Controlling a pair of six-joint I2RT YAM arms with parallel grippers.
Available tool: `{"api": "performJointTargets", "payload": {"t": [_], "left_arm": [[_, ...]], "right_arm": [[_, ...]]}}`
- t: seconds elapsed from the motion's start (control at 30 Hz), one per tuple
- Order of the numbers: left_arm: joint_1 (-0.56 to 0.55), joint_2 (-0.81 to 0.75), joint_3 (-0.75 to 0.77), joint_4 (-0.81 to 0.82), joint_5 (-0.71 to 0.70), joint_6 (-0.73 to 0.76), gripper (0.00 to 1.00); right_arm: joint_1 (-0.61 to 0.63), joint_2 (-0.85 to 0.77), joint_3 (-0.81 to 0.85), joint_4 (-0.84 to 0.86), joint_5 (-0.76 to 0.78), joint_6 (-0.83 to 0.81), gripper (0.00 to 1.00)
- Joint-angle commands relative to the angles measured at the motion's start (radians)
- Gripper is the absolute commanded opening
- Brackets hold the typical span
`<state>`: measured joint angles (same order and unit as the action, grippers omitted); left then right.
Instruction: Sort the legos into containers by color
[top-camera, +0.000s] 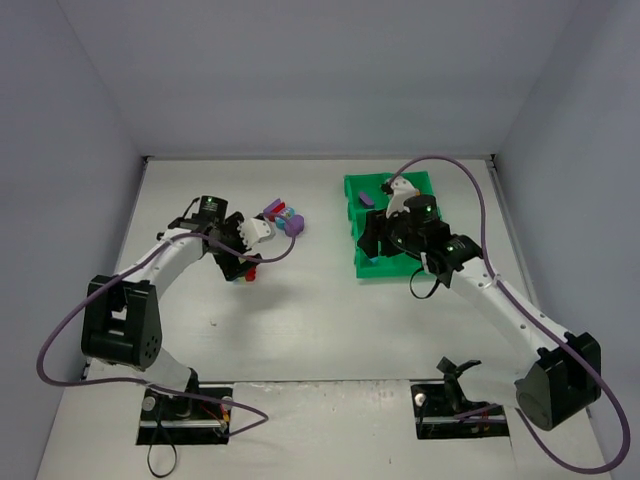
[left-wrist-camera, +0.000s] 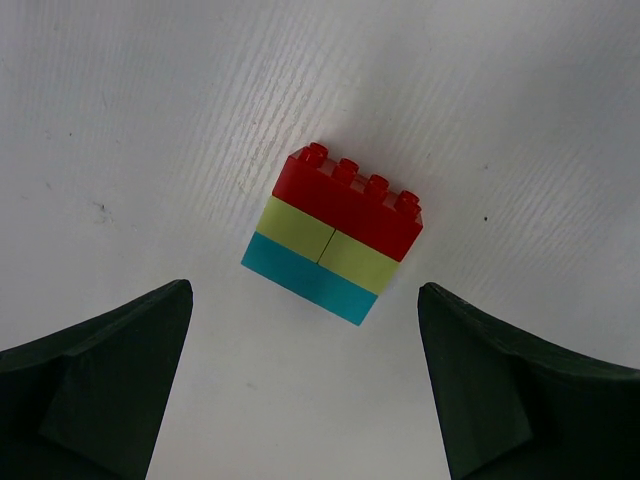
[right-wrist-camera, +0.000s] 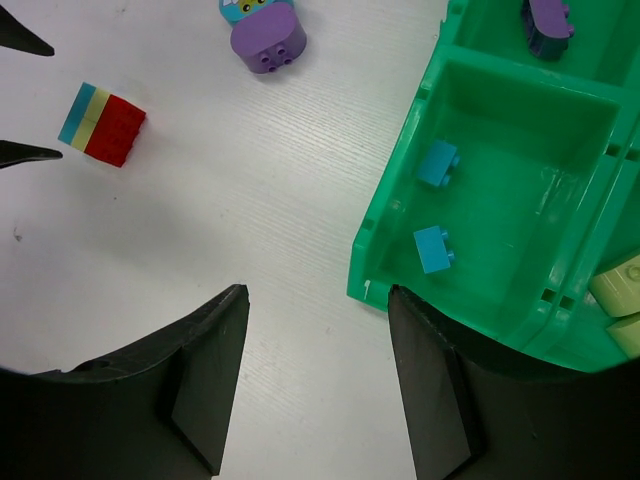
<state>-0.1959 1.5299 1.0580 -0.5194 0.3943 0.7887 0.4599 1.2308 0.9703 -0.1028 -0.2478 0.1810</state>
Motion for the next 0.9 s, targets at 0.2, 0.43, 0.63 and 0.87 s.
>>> {"api": "performJointTargets", "payload": {"t": [0.2, 0.43, 0.63, 0.87], "left_arm": [[0.004, 0.082, 0.102, -0.039, 0.038, 0.167, 0.87], [-0.007, 0.151, 0.129, -0.053, 0.023, 0.193, 0.88], [-0.019, 0.205, 0.128, -0.028, 0.008, 0.193, 0.88], [-0.033, 0.219, 0.108, -0.001, 0.003, 0.172, 0.84]], "right_arm": [[0.006, -0.08, -0.042, 0.054, -0.022, -0.017, 0.55], [0.005, -0.097, -0.058, 0.054, -0.018, -0.035, 0.55], [0.006, -0.093, -0.065, 0.054, -0.028, -0.04, 0.55], [0.005, -0.079, -0.065, 0.055, -0.031, -0.043, 0.55]]}}
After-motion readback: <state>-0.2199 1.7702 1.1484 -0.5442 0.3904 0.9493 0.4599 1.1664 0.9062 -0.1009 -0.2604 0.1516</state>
